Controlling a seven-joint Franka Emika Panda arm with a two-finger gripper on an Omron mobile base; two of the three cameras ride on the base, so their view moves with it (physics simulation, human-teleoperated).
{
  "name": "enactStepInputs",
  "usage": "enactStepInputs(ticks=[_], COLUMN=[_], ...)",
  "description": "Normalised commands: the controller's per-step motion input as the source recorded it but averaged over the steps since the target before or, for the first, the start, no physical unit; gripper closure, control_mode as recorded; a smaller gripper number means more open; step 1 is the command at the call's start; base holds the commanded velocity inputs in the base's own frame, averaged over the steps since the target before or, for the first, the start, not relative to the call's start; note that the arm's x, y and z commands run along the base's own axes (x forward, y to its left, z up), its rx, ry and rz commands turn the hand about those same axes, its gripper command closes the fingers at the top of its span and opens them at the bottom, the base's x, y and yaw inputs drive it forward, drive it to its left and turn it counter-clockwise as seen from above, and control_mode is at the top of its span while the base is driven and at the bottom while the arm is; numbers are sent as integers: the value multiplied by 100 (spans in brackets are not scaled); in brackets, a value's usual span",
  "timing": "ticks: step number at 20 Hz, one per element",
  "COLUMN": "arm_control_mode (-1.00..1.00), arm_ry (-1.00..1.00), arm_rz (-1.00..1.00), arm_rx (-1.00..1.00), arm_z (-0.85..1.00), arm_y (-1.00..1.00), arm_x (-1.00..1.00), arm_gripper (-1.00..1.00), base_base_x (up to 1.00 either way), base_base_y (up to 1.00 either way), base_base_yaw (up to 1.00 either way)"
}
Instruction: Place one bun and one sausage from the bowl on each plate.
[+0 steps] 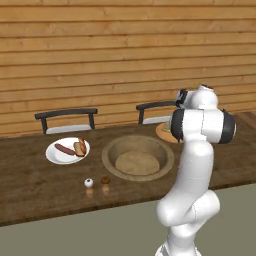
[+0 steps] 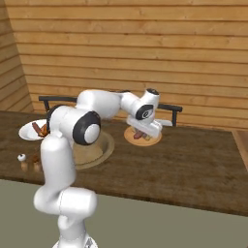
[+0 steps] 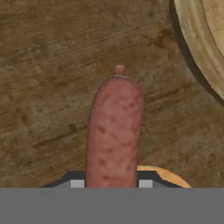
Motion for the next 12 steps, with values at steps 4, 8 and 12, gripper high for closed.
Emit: enactStepInputs(ticks=[4,8,12], arm_control_mode=[-100,-100,-100], arm_ry=[5,22,45], arm_rz=[-70,-73,-63], arm_rx=[-6,-2,0], arm_z=[-79,-19,6], arm_y=[20,4,-4], arm_x=[22,12,26], arm_gripper=[100,100,100], base_base_x=[0,0,0], base_base_y=[0,0,0], base_base_yaw=[0,0,0])
